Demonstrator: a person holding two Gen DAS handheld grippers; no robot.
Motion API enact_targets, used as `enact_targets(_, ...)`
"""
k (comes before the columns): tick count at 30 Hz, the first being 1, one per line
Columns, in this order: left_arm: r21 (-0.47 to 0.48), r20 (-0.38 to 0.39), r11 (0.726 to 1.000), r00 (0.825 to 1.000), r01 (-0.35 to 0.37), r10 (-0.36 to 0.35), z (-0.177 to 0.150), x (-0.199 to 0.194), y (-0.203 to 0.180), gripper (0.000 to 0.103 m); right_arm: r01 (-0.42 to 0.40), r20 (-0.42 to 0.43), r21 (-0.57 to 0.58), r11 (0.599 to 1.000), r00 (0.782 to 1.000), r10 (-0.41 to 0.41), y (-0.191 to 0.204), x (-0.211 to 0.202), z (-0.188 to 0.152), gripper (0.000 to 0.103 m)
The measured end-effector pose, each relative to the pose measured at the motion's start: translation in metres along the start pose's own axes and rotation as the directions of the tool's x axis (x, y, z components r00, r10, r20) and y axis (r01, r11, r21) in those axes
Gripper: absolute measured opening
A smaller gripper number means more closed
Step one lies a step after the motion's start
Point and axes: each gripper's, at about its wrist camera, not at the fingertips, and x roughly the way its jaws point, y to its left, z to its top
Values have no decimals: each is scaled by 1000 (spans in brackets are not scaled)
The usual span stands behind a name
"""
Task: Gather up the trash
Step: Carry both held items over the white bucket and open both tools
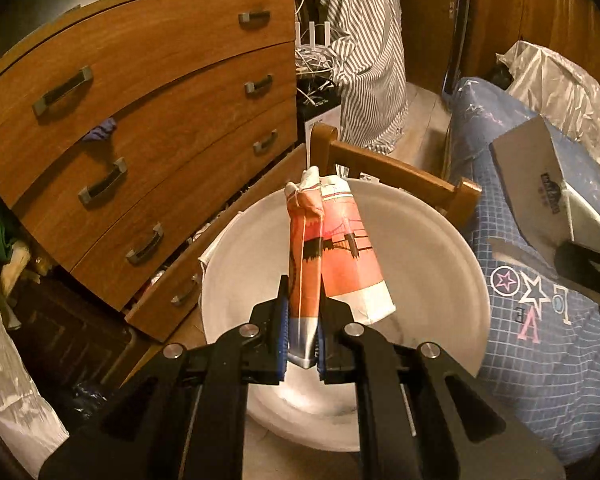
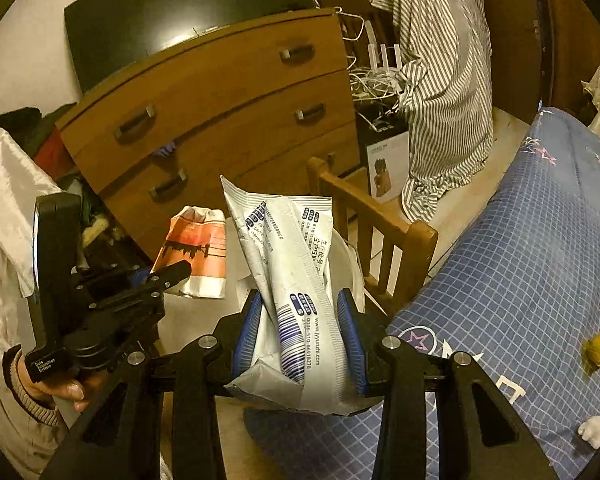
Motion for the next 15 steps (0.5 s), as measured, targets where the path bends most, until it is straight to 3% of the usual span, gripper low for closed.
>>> enact_targets(15, 11, 5, 1000, 1000, -9, 9, 0, 9, 0, 9, 8, -25, -31, 999, 1000, -9, 8, 17, 1, 41)
